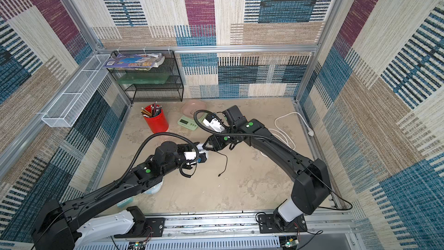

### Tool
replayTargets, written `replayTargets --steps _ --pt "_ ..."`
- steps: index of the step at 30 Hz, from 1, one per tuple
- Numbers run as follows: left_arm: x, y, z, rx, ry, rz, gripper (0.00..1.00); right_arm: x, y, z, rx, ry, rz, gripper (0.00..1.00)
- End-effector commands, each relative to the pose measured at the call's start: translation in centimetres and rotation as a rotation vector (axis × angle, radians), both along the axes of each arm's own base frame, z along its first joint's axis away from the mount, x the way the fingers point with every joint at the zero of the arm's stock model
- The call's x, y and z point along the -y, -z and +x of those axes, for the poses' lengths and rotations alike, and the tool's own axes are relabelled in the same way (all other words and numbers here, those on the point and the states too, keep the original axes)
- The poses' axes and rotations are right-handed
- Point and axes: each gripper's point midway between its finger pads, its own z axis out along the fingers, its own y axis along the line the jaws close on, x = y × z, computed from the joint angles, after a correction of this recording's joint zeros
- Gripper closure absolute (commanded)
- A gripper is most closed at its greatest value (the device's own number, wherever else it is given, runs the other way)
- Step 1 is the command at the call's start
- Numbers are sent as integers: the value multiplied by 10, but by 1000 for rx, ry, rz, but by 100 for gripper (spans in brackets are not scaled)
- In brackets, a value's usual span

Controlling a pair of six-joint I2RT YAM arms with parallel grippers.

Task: Charge the electronic scale
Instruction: Insert the charging cable into the plug, then move the socket to the center of the board.

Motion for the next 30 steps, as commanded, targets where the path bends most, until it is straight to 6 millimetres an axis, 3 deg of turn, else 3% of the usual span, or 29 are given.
replayTargets --steps 1,5,8,13,16,20,24,30 --pt "5 -5 3 -7 -6 -50 74 5 -28 11 114 21 71 36" --pt "8 -3 4 -29 -11 -67 73 29 -51 26 230 112 96 28" --pt "9 -4 5 -40 -16 -89 73 67 -62 61 302 328 75 27" --pt "14 -13 0 -65 8 -161 72 157 -47 131 404 773 -36 24" --pt "20 -22 -7 -107 41 -213 72 192 -30 160 361 897 -58 23" --pt "30 -34 -20 -161 105 -275 72 205 -8 190 310 921 -89 22" --pt "32 -39 -22 -179 112 -307 72 211 27 225 277 938 -174 22" --pt "30 -44 -17 -202 64 -345 72 197 72 267 177 881 -214 21"
